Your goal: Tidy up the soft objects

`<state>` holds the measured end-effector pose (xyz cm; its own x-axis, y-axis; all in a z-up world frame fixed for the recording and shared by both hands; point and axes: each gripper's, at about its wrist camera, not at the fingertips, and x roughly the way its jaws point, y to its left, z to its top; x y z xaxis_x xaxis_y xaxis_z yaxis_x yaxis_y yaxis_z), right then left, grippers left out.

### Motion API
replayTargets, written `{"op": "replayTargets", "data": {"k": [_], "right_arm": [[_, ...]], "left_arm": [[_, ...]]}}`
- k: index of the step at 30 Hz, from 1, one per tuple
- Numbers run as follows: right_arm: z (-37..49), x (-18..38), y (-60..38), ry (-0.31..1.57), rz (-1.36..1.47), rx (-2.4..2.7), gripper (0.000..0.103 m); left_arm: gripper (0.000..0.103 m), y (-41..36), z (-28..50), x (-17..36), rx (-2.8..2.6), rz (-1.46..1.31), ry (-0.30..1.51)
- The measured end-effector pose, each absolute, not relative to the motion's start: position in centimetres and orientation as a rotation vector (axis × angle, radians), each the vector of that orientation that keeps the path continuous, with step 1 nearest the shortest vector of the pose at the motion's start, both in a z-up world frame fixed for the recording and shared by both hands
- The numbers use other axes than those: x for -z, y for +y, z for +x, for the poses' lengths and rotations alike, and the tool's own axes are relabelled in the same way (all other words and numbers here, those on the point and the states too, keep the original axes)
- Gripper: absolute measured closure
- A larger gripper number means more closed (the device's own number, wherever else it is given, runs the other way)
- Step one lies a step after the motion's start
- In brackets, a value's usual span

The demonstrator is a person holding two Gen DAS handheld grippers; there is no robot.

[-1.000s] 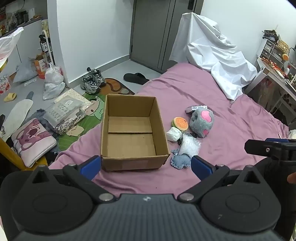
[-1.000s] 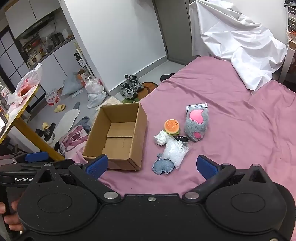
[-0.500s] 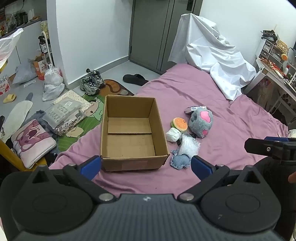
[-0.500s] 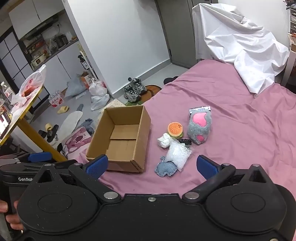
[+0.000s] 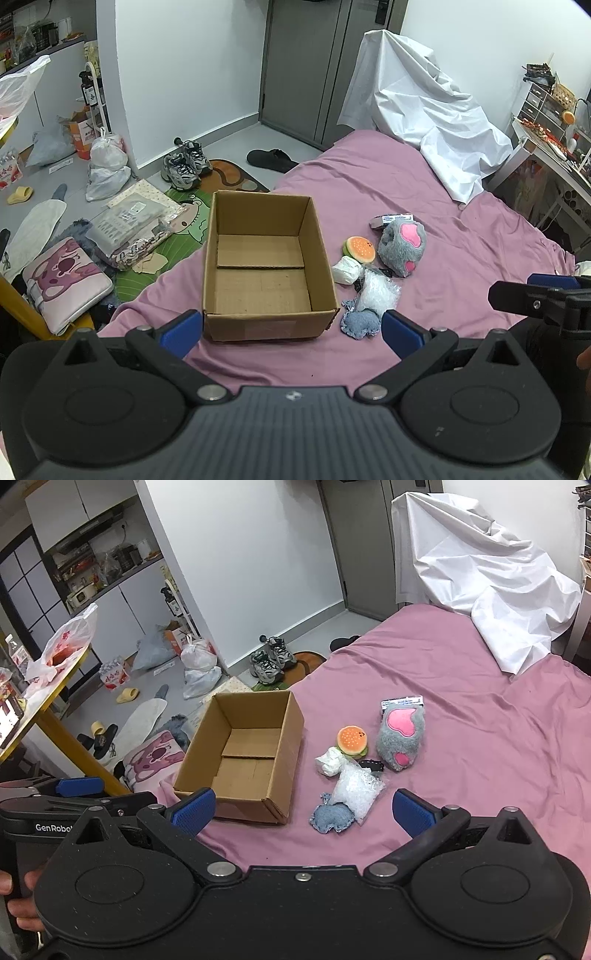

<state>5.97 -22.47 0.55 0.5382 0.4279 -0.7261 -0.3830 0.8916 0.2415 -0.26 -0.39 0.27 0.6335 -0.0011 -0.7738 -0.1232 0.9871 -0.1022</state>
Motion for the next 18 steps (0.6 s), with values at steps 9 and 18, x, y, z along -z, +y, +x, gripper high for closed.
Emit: {"op": "replayTargets", "data": {"k": [9,18], "right_arm": [[6.01,-0.36,-22.52,0.885,0.055,-0.474,0.0],[5.96,-0.37,-22.58,0.884,0.055,-0.471,0.0]], "left_arm": [[0.0,-0.11,-0.24,-0.33,-0.07,-0.154,0.879],[0.0,0.58,-0.42,-0.82,-0.077,-0.161,0.878]]}}
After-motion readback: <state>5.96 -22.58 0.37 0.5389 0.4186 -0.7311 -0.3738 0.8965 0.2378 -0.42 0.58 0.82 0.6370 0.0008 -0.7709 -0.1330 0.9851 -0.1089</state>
